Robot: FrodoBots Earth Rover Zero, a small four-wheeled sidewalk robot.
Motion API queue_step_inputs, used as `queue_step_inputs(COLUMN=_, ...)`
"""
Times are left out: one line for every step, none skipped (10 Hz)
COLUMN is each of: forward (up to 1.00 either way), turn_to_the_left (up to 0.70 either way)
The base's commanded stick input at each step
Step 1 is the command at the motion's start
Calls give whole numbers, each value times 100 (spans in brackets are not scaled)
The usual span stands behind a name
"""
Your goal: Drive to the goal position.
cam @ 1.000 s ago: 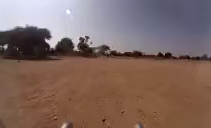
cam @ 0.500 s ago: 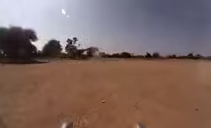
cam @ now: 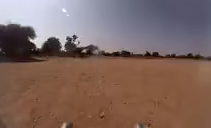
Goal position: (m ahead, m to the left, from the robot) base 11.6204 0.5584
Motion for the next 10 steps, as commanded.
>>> queue_step_inputs(forward=70, turn_to_the_left=0)
queue_step_inputs(forward=70, turn_to_the_left=0)
queue_step_inputs(forward=70, turn_to_the_left=0)
queue_step_inputs(forward=70, turn_to_the_left=0)
queue_step_inputs(forward=70, turn_to_the_left=0)
queue_step_inputs(forward=70, turn_to_the_left=0)
queue_step_inputs(forward=70, turn_to_the_left=0)
queue_step_inputs(forward=70, turn_to_the_left=0)
queue_step_inputs(forward=70, turn_to_the_left=0)
queue_step_inputs(forward=70, turn_to_the_left=0)
